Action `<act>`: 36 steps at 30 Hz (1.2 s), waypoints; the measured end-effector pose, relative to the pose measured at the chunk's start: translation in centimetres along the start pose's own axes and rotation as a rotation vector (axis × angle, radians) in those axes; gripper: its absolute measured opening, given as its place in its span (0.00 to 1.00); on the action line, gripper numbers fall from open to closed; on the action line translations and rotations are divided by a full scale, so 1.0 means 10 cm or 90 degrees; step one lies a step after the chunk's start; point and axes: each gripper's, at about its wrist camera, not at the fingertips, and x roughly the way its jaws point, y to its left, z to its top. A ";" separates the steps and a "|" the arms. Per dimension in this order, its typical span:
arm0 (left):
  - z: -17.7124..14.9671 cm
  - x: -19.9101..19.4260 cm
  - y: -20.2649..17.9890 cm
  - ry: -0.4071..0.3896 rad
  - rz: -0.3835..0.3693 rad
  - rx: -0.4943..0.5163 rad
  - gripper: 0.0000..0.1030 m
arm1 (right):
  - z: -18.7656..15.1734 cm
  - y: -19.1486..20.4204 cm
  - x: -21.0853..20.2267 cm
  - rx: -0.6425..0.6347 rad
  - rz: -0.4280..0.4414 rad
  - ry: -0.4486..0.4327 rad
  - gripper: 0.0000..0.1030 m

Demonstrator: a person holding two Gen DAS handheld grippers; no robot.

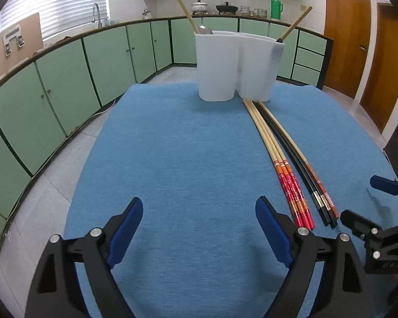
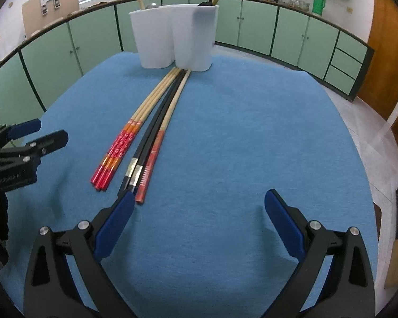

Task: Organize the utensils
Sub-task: 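Withdraw both grippers back over the remaining chopsticks, then grasp a red-patterned chopstick with the right gripper while the left gripper grasps another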

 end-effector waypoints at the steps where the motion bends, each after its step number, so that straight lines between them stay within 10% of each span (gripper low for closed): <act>1: 0.00 0.00 0.01 0.000 0.000 -0.001 0.83 | 0.00 0.02 0.01 -0.004 0.000 0.002 0.93; 24: 0.01 0.01 0.00 0.010 -0.001 -0.009 0.84 | 0.04 0.10 0.10 -0.016 -0.007 0.023 0.90; 31: 0.01 0.01 0.06 0.010 0.002 -0.021 0.84 | 0.08 0.18 0.08 -0.001 0.013 0.007 0.36; 36: 0.01 0.03 0.07 0.010 0.000 -0.024 0.84 | 0.07 0.22 0.06 0.007 0.029 0.004 0.27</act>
